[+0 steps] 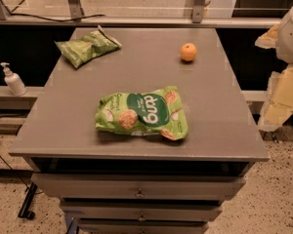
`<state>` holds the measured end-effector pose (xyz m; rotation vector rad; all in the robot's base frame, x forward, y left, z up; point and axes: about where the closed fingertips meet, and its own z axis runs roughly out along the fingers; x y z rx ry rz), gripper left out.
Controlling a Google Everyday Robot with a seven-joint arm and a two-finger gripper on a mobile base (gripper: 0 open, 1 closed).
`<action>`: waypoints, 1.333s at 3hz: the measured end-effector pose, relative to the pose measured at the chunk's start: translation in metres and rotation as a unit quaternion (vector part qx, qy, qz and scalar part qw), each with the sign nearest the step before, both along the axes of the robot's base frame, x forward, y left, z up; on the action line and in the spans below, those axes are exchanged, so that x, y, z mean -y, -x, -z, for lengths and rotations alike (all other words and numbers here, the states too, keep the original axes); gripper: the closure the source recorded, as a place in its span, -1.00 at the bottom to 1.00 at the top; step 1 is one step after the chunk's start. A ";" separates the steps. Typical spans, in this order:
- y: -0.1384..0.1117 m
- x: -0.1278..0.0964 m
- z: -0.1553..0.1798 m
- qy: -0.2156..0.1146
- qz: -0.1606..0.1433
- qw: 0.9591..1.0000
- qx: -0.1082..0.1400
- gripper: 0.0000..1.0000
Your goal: Move green rice chip bag near green jalapeno chip bag
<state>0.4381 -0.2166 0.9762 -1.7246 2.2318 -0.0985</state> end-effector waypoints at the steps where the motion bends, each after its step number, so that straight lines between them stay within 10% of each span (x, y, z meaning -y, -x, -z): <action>1: 0.000 0.000 0.000 0.000 0.000 1.000 0.000 -1.00; 2: -0.004 0.007 0.004 -0.039 -0.001 0.999 0.009 -1.00; 4: -0.023 -0.063 0.041 -0.144 -0.057 0.988 0.010 -1.00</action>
Offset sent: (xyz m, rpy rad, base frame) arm 0.0141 -0.0259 -0.0151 0.2541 -0.0373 0.0086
